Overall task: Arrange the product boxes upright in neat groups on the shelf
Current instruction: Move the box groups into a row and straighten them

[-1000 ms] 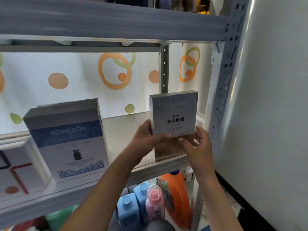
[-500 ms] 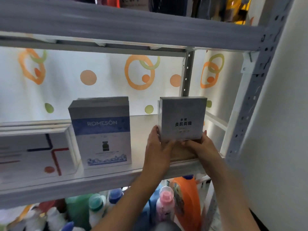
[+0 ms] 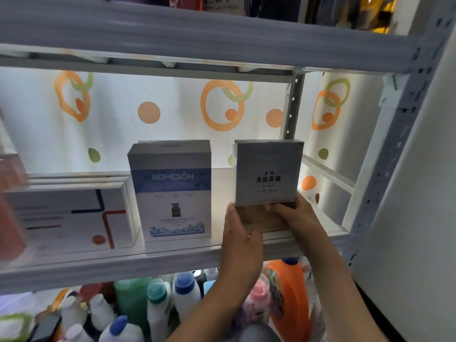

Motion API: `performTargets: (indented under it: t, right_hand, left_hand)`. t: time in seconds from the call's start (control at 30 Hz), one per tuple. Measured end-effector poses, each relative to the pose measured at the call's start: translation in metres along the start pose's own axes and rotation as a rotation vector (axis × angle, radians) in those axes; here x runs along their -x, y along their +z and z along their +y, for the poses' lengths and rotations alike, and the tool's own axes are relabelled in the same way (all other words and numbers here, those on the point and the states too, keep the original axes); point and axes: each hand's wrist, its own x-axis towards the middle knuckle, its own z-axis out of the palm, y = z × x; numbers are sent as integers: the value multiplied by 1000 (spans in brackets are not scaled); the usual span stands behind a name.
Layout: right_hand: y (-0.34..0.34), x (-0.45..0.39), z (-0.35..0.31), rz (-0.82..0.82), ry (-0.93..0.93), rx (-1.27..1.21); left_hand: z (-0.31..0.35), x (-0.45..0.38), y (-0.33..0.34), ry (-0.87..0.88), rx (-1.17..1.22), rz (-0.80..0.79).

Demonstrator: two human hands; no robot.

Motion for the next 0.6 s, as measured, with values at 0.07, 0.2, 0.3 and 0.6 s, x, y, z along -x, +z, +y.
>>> performTargets:
  t: [0.07,0.2,0.3,0.6]
  right_hand:
    - [2,-1,1,4,2,6]
    - [8,1,0,2,-22,0]
    - [12,5,-2,-12,-37,7]
    - [17,5,-3,-12,-35,8]
  left_hand:
    - [0,0,-1,-14,23,9]
    - [1,-1,-4,-41,32,38]
    - [1,1,-7,-49,14,40]
    - [5,2,-16,-47,-8,0]
